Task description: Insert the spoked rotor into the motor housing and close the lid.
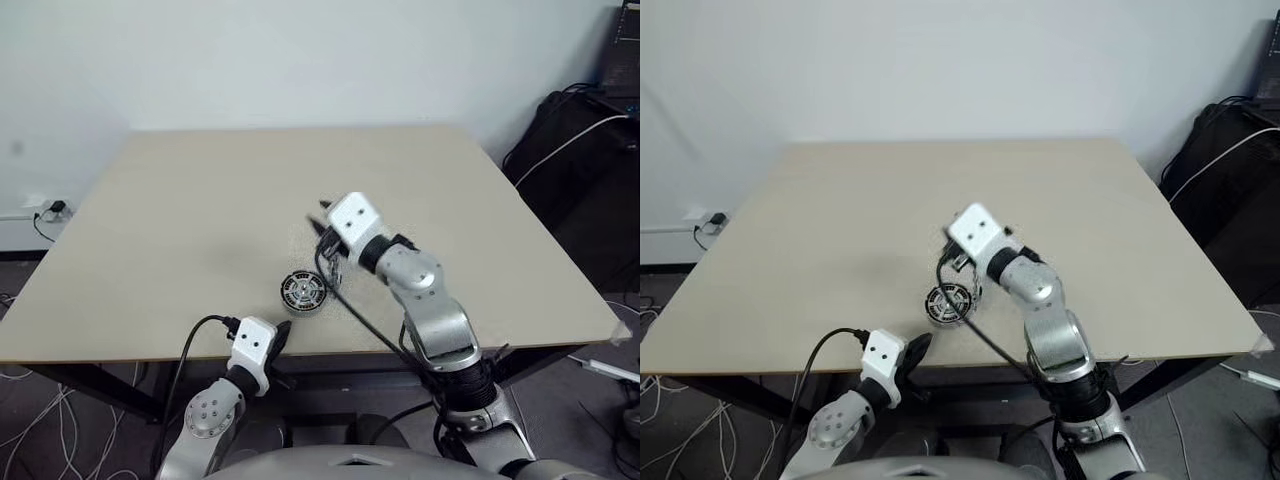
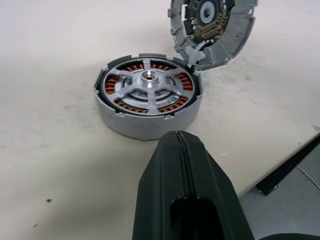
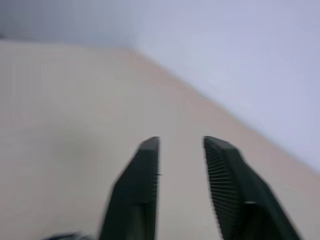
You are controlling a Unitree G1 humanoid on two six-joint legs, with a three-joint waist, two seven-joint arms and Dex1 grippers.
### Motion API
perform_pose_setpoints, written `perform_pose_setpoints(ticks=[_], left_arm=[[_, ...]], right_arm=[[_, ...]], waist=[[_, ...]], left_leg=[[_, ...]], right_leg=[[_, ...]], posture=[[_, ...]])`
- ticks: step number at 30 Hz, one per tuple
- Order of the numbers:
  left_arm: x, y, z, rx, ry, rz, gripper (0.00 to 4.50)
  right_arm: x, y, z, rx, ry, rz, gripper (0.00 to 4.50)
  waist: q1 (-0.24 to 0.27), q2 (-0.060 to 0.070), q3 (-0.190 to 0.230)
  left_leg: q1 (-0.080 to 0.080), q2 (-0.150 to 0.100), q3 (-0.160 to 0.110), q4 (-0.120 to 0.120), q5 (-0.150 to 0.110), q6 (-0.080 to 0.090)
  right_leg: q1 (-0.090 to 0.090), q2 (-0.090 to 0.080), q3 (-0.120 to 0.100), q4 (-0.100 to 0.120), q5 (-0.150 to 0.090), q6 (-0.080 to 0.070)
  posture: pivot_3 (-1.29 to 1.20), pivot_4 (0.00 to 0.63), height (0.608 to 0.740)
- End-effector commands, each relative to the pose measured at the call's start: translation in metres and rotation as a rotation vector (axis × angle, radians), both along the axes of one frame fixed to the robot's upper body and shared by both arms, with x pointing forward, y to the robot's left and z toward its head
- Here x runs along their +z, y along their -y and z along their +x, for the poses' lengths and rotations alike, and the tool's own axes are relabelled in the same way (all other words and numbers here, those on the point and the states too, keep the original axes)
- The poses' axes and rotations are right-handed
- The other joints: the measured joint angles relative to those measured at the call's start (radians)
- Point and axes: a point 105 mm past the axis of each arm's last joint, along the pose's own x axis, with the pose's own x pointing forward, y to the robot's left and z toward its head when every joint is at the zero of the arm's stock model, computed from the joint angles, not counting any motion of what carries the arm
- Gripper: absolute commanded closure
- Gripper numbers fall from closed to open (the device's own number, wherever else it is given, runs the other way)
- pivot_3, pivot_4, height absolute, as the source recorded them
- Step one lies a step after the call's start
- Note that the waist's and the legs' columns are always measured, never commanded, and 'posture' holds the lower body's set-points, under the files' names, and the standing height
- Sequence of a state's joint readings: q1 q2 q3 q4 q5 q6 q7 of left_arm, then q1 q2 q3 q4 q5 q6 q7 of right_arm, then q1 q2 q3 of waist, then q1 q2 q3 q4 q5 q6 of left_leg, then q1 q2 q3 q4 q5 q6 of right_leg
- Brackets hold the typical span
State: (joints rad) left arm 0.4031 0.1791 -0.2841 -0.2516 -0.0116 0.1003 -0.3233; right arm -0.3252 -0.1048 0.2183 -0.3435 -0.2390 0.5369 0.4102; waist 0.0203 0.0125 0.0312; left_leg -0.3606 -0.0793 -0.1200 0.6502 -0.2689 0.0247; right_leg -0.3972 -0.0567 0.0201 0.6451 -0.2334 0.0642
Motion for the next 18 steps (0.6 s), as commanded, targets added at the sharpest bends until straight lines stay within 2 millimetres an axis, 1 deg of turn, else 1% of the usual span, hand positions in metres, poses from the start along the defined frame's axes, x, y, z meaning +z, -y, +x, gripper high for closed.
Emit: perform_pose_setpoints(ticks=[1,2,4,6,7,8,9,11,12,14,18], left_arm=[[0.012,0.002,0.006,-0.009,0.067,-0.004,4.5],[0.013,0.001,0.006,-0.013,0.073,0.003,4.5],[0.013,0.0,0.004,-0.016,0.078,0.012,4.5],[0.012,-0.003,0.001,-0.014,0.081,0.018,4.5],[0.011,-0.004,0.001,-0.013,0.082,0.021,4.5],[0.011,-0.006,0.0,-0.009,0.084,0.025,4.5],[0.01,-0.008,0.001,0.004,0.089,0.033,4.5],[0.009,-0.013,0.002,0.025,0.092,0.041,4.5],[0.008,-0.015,0.002,0.032,0.093,0.044,4.5],[0.004,-0.019,0.003,0.047,0.091,0.048,4.5],[-0.001,-0.024,0.005,0.075,0.088,0.05,4.5]], right_arm=[[-0.003,0.047,0.012,-0.294,0.051,-0.021,4.13],[-0.011,0.056,0.012,-0.344,0.028,-0.048,4.45],[-0.024,0.067,0.009,-0.398,-0.009,-0.094,4.48],[-0.044,0.073,0.002,-0.408,-0.081,-0.16,4.48],[-0.055,0.074,-0.003,-0.391,-0.13,-0.196,4.48],[-0.062,0.074,-0.007,-0.377,-0.161,-0.217,4.48],[-0.074,0.071,-0.015,-0.325,-0.228,-0.246,4.48],[-0.088,0.064,-0.029,-0.238,-0.32,-0.269,4.48],[-0.092,0.06,-0.034,-0.194,-0.356,-0.269,4.48],[-0.091,0.052,-0.04,-0.141,-0.386,-0.238,4.48],[-0.084,0.038,-0.045,-0.048,-0.405,-0.18,4.48]], waist=[[0.001,0.0,0.0],[0.001,0.0,0.0],[0.0,0.001,0.0],[-0.003,0.002,-0.001],[-0.005,0.003,-0.001],[-0.005,0.003,-0.002],[-0.005,0.004,-0.002],[-0.006,0.004,-0.002],[-0.006,0.004,-0.002],[-0.007,0.004,-0.002],[-0.006,0.003,-0.001]], left_leg=[[0.0,0.0,0.0,0.0,0.0,0.0],[0.0,0.0,0.0,0.0,0.0,0.0],[0.0,0.0,0.001,-0.001,0.0,0.0],[0.0,0.0,0.002,-0.001,0.001,0.001],[0.0,0.001,0.002,-0.001,0.001,0.002],[0.0,0.001,0.002,-0.002,0.001,0.002],[0.0,0.001,0.002,-0.002,0.001,0.002],[0.0,0.001,0.002,-0.001,0.001,0.002],[0.0,0.001,0.002,-0.001,0.001,0.003],[0.0,0.002,0.002,-0.001,0.001,0.003],[0.001,0.002,0.002,0.001,0.001,0.002]], right_leg=[[0.0,0.0,0.0,0.0,0.0,0.0],[0.0,0.0,0.0,0.0,0.0,0.0],[-0.001,0.0,0.001,0.0,0.0,-0.001],[-0.001,-0.002,0.002,0.0,0.0,-0.001],[-0.001,-0.003,0.002,0.0,-0.001,-0.002],[-0.001,-0.003,0.002,0.0,-0.001,-0.002],[-0.001,-0.003,0.002,0.0,-0.001,-0.002],[-0.001,-0.003,0.002,0.0,-0.002,-0.003],[-0.001,-0.003,0.002,0.0,-0.003,-0.006],[0.0,-0.003,0.002,0.0,-0.004,-0.006],[0.002,-0.003,0.001,0.0,-0.004,-0.005]], posture=[[0.0,0.0,0.74],[0.0,0.0,0.74],[0.0,0.0,0.74],[0.0,0.0,0.74],[0.0,0.0,0.74],[0.0,0.0,0.74],[0.0,0.0,0.74],[0.0,0.0,0.74],[0.0,0.0,0.74],[0.0,0.0,0.74],[0.0,0.0,0.74]])
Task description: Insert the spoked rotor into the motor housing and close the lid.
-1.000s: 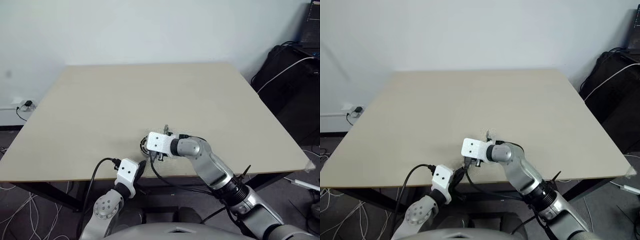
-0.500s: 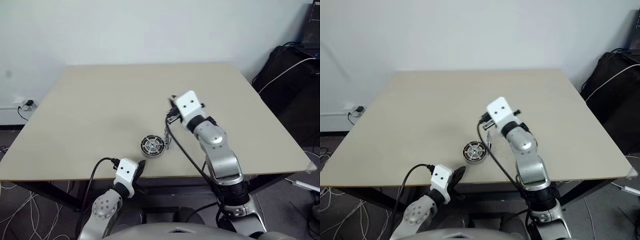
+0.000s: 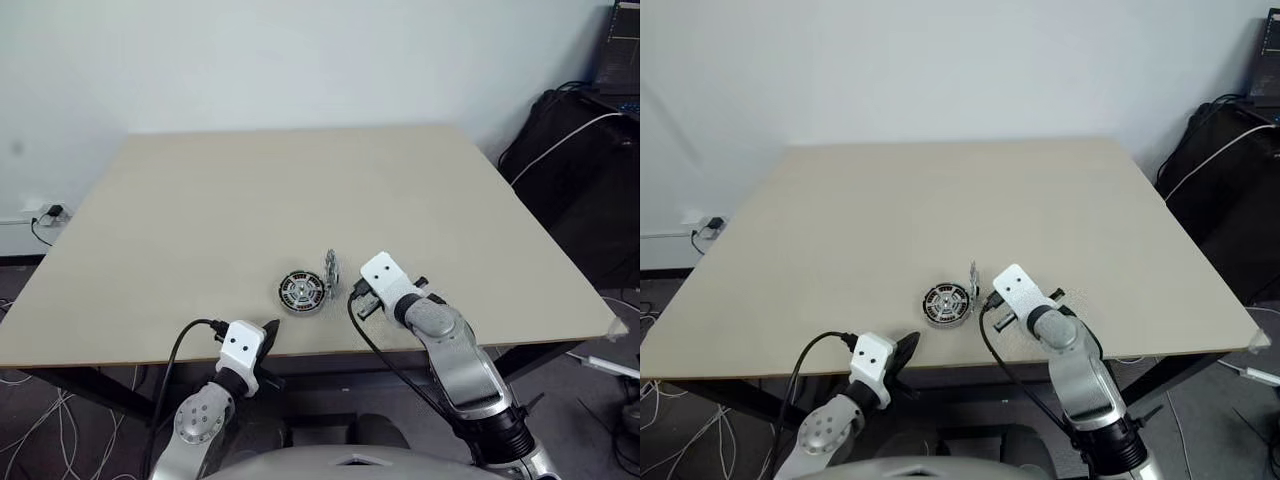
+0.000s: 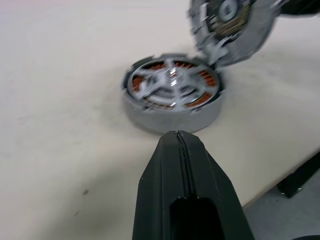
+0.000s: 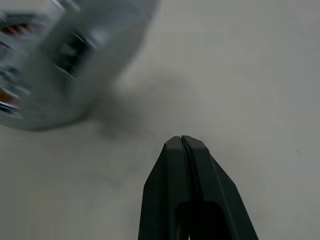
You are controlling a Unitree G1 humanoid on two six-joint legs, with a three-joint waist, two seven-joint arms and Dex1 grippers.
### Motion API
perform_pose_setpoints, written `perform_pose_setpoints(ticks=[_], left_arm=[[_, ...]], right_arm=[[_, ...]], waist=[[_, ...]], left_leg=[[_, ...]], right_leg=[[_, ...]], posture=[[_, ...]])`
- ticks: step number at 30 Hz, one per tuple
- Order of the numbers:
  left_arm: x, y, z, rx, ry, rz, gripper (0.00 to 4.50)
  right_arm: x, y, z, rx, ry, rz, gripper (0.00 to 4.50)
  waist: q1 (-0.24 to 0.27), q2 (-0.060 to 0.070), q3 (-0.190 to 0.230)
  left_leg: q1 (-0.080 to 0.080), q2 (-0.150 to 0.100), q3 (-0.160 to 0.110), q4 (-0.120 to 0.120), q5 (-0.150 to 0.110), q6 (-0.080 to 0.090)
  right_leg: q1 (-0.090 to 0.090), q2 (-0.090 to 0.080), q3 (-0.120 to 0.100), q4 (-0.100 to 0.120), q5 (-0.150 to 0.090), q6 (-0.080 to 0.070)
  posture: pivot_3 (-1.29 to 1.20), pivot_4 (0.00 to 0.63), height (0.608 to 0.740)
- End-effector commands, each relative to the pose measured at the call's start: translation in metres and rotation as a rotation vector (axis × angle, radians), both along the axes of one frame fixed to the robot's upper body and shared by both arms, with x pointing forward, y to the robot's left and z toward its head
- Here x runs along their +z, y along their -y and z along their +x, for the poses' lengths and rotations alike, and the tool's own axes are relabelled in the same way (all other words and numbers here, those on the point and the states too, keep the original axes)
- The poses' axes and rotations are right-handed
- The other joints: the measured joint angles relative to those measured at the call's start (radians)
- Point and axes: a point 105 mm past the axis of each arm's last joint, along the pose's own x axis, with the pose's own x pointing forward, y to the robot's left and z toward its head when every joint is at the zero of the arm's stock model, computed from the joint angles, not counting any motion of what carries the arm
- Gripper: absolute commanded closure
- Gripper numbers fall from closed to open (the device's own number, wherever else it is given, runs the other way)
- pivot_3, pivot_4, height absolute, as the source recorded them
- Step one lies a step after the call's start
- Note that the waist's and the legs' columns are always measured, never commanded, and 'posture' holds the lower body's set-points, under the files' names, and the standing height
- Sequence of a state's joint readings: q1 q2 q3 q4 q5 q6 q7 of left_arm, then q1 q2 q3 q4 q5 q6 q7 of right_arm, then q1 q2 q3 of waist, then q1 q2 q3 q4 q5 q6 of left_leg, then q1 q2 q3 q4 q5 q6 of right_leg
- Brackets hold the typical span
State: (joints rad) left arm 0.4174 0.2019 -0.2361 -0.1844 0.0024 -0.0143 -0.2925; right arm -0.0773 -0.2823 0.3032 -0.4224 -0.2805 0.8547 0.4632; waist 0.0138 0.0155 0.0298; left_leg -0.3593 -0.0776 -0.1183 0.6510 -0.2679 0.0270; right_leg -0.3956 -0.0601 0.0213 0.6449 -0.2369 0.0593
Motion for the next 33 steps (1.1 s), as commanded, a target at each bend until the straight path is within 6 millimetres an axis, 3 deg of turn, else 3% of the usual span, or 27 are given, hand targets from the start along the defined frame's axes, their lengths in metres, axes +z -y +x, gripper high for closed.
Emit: perform_pose_setpoints(ticks=[1,9,22,29,33], left_arm=[[0.004,-0.003,0.005,0.015,0.041,0.0,4.5],[-0.001,-0.003,0.003,0.03,0.035,-0.002,4.5],[0.001,-0.004,0.001,0.046,0.034,-0.002,4.5],[-0.001,-0.006,0.001,0.049,0.03,0.003,4.5],[-0.003,-0.007,0.0,0.052,0.026,0.006,4.5]], right_arm=[[0.025,-0.016,0.001,0.078,0.054,0.089,4.48],[0.04,-0.038,0.001,0.176,0.056,0.207,4.48],[-0.01,-0.091,0.001,0.283,-0.089,0.26,4.48],[-0.03,-0.102,0.001,0.314,-0.137,0.238,4.48],[-0.019,-0.102,-0.001,0.362,-0.094,0.271,4.48]], waist=[[0.001,-0.001,0.0],[0.001,-0.003,0.002],[-0.001,-0.003,0.002],[-0.001,-0.003,0.002],[0.0,-0.003,0.002]], left_leg=[[0.0,0.0,0.0,0.0,0.0,0.0],[0.0,0.0,0.0,0.0,-0.001,-0.001],[0.0,0.0,-0.001,-0.001,-0.001,-0.002],[0.0,0.0,-0.001,-0.001,-0.001,-0.002],[0.0,-0.001,-0.001,-0.001,-0.001,-0.002]], right_leg=[[0.0,0.0,0.0,0.0,0.0,0.0],[0.0,0.0,0.0,-0.001,0.003,0.004],[-0.001,0.0,-0.001,0.0,0.003,0.004],[-0.001,0.001,-0.001,0.0,0.003,0.004],[-0.001,0.001,-0.001,0.0,0.003,0.004]], posture=[[0.0,0.0,0.74],[0.0,0.0,0.74],[0.0,0.0,0.74],[0.0,0.0,0.74],[0.0,0.0,0.74]])
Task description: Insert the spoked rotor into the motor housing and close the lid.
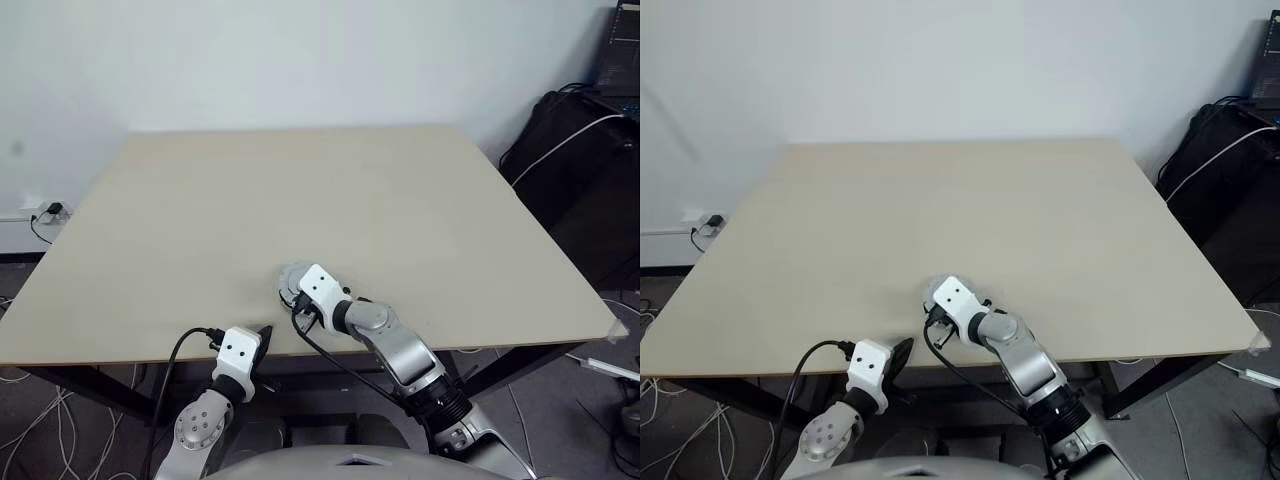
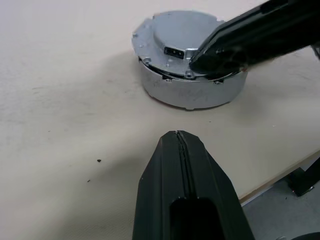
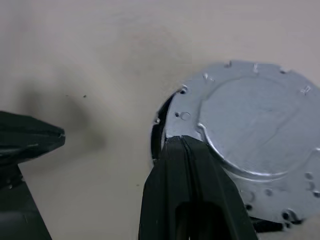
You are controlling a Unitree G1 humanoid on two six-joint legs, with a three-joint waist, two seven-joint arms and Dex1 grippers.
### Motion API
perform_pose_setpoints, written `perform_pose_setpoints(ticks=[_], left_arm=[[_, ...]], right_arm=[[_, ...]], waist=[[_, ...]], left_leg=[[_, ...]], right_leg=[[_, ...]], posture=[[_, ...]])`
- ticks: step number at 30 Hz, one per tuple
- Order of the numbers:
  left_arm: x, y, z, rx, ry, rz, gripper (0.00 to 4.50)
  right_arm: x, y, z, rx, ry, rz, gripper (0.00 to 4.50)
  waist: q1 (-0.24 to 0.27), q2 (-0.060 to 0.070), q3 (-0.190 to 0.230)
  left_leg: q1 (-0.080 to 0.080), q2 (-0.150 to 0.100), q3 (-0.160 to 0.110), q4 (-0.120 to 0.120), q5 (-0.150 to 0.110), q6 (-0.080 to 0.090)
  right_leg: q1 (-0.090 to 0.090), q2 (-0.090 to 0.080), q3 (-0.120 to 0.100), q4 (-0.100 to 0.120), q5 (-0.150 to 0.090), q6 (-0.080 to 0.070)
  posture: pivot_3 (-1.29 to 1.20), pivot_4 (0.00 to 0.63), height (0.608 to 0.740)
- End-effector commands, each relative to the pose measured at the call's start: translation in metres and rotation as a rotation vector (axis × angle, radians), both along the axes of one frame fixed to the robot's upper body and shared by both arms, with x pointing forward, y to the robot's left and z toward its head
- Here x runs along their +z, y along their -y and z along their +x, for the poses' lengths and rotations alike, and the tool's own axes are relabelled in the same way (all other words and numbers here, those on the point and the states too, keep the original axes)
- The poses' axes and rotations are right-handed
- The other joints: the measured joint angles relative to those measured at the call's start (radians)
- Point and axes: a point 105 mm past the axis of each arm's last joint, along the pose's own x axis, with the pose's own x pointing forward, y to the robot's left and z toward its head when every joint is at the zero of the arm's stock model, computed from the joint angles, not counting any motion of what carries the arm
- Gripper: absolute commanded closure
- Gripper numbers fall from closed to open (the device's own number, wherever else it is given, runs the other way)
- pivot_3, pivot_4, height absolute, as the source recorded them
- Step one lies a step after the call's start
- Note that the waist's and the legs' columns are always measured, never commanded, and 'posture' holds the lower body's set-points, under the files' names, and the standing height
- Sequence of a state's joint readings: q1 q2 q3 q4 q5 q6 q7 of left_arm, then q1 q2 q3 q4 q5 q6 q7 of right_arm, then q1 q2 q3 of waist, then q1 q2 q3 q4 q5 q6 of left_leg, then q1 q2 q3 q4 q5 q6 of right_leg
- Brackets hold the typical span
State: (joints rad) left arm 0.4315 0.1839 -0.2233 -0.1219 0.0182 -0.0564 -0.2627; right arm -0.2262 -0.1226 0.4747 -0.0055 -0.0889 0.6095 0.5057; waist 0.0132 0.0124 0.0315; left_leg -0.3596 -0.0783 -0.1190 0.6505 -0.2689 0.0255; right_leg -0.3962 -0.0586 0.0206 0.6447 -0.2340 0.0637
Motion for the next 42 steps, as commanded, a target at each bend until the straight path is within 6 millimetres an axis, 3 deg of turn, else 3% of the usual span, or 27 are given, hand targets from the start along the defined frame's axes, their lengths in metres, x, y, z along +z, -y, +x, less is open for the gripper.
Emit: perform_pose_setpoints(ticks=[1,5,8,20,31,40,42], left_arm=[[0.009,-0.002,0.004,0.004,0.048,-0.006,4.5],[0.007,-0.002,0.003,0.003,0.043,-0.006,4.5],[0.006,-0.001,0.002,-0.005,0.041,-0.009,4.5],[0.008,0.003,0.004,-0.016,0.046,-0.02,4.5],[0.014,0.002,0.003,0.001,0.054,-0.021,4.5],[0.015,0.002,0.004,0.001,0.053,-0.02,4.5],[0.015,0.001,0.004,0.002,0.052,-0.019,4.5]], right_arm=[[0.028,-0.003,0.002,0.048,0.087,0.095,4.48],[0.056,0.003,-0.003,0.116,0.17,0.175,4.48],[0.065,0.009,-0.003,0.119,0.192,0.198,3.89],[0.036,0.007,0.019,0.024,0.151,0.149,0.03],[0.027,0.009,0.043,-0.112,0.138,0.16,0.03],[0.018,0.014,0.043,-0.128,0.118,0.129,0.03],[0.018,0.015,0.042,-0.126,0.116,0.132,0.4]], waist=[[0.0,0.0,0.0],[0.0,0.0,0.0],[0.001,0.0,0.0],[0.001,0.0,0.0],[0.001,0.0,0.0],[0.0,0.001,0.0],[0.0,0.001,0.0]], left_leg=[[0.0,0.0,0.0,0.0,0.0,0.0],[0.0,0.0,0.0,0.0,0.0,0.0],[0.0,0.0,0.0,0.0,0.0,0.0],[0.0,0.0,0.0,0.0,0.001,0.001],[0.0,0.0,0.0,0.0,0.001,0.001],[0.0,0.0,0.0,-0.001,0.001,0.002],[0.0,0.0,0.0,-0.001,0.001,0.002]], right_leg=[[0.0,0.0,0.0,0.0,0.0,0.0],[0.0,-0.001,0.0,0.0,0.0,0.0],[0.0,-0.001,0.0,0.0,0.0,0.0],[0.0,-0.001,0.0,0.0,0.0,0.0],[0.0,0.001,0.0,0.0,0.0,0.0],[-0.001,0.003,0.001,0.0,0.0,0.0],[0.0,0.003,0.001,0.0,0.0,0.0]], posture=[[0.0,0.0,0.74],[0.0,0.0,0.74],[0.0,0.0,0.74],[0.0,0.0,0.74],[0.0,0.0,0.74],[0.0,0.0,0.74],[0.0,0.0,0.74]])
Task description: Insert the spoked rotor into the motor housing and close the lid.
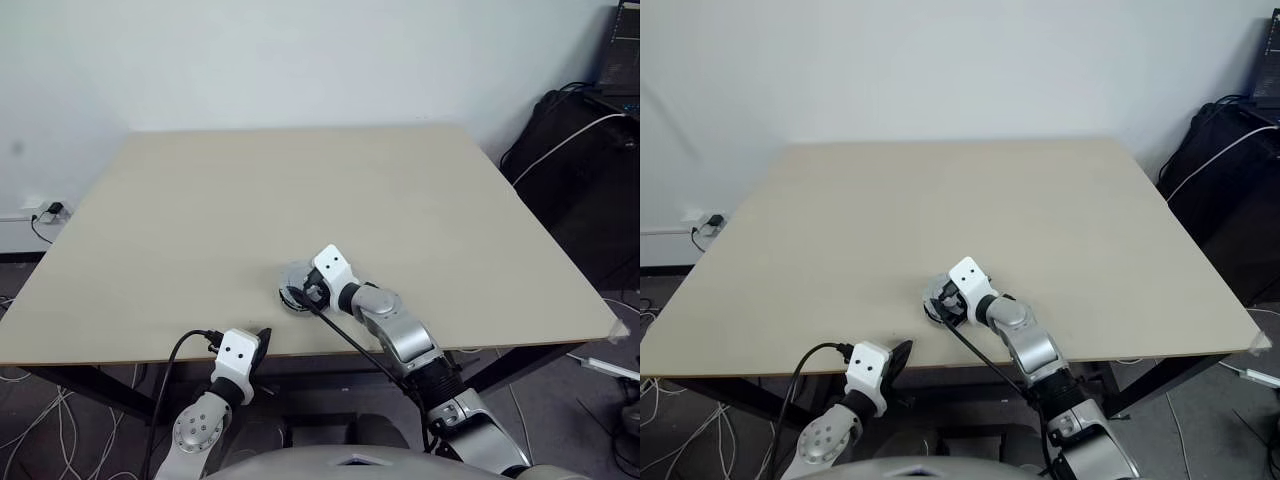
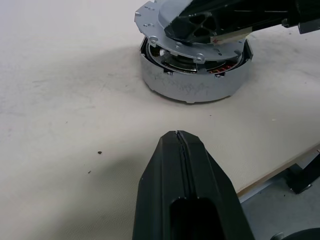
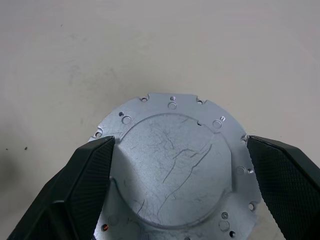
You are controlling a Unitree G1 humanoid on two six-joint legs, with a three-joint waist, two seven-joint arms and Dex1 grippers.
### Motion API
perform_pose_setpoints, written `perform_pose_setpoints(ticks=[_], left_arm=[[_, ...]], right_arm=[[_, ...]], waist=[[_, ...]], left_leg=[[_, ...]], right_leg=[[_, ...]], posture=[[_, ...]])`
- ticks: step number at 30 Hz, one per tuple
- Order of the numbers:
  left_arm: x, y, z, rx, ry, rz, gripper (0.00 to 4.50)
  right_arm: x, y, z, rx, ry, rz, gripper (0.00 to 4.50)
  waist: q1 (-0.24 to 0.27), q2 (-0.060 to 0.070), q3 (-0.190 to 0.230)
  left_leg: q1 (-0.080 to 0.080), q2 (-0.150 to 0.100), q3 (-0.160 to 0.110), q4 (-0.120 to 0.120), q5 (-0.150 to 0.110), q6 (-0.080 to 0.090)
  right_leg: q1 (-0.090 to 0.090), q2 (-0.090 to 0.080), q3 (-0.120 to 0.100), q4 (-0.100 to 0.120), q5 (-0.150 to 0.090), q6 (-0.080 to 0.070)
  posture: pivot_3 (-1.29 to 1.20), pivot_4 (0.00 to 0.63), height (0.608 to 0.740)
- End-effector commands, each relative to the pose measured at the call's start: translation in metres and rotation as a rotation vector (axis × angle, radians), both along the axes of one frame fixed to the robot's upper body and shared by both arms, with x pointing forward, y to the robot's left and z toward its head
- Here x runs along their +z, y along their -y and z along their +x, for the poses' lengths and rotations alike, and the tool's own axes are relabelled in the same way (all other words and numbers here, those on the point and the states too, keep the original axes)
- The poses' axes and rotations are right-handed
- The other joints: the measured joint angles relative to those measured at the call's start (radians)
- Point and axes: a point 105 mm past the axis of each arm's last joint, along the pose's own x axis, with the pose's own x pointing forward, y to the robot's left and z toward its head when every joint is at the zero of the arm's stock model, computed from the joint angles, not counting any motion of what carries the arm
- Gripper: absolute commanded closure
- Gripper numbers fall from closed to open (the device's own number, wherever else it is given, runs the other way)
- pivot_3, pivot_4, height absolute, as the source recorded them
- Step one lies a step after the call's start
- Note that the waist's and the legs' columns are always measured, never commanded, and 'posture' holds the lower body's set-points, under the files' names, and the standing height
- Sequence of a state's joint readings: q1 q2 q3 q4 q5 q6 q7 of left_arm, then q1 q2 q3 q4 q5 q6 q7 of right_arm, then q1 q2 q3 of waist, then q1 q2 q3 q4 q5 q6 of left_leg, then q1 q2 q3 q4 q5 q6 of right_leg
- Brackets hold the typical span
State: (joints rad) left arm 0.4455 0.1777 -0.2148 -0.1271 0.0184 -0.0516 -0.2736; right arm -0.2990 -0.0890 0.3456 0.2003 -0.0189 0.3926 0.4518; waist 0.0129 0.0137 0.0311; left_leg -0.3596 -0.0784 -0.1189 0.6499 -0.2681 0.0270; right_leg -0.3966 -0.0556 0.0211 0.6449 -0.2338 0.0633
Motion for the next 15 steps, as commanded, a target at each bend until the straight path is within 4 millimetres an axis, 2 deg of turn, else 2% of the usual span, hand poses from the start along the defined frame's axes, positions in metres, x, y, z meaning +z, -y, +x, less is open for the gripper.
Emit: perform_pose_setpoints(ticks=[1,3,4,15], left_arm=[[0.016,0.002,0.007,-0.001,0.064,-0.014,4.5],[0.015,0.002,0.007,-0.001,0.062,-0.014,4.5],[0.015,0.002,0.007,-0.001,0.061,-0.014,4.5],[0.014,0.005,0.006,-0.006,0.057,-0.017,4.5]], right_arm=[[0.011,0.0,0.005,-0.002,0.038,0.015,0.56],[0.011,0.0,0.004,0.002,0.037,0.015,1.2],[0.011,0.0,0.003,0.004,0.035,0.016,1.31],[0.013,-0.001,-0.009,0.123,-0.017,-0.021,1.31]], waist=[[0.0,0.0,0.0],[0.001,0.001,0.0],[0.001,0.001,0.0],[0.002,0.002,-0.001]], left_leg=[[0.0,0.0,0.0,0.0,0.0,0.0],[0.0,0.0,0.0,0.0,0.0,0.0],[0.0,0.0,0.0,0.0,0.0,0.0],[0.0,0.0,0.0,0.0,0.0,0.0]], right_leg=[[0.0,0.0,0.0,0.0,0.0,0.0],[0.0,0.0,0.0,0.0,0.0,0.0],[0.0,0.0,0.0,0.0,0.0,0.0],[0.0,0.0,0.0,0.0,0.0,0.0]], posture=[[0.0,0.0,0.74],[0.0,0.0,0.74],[0.0,0.0,0.74],[0.0,0.0,0.74]])
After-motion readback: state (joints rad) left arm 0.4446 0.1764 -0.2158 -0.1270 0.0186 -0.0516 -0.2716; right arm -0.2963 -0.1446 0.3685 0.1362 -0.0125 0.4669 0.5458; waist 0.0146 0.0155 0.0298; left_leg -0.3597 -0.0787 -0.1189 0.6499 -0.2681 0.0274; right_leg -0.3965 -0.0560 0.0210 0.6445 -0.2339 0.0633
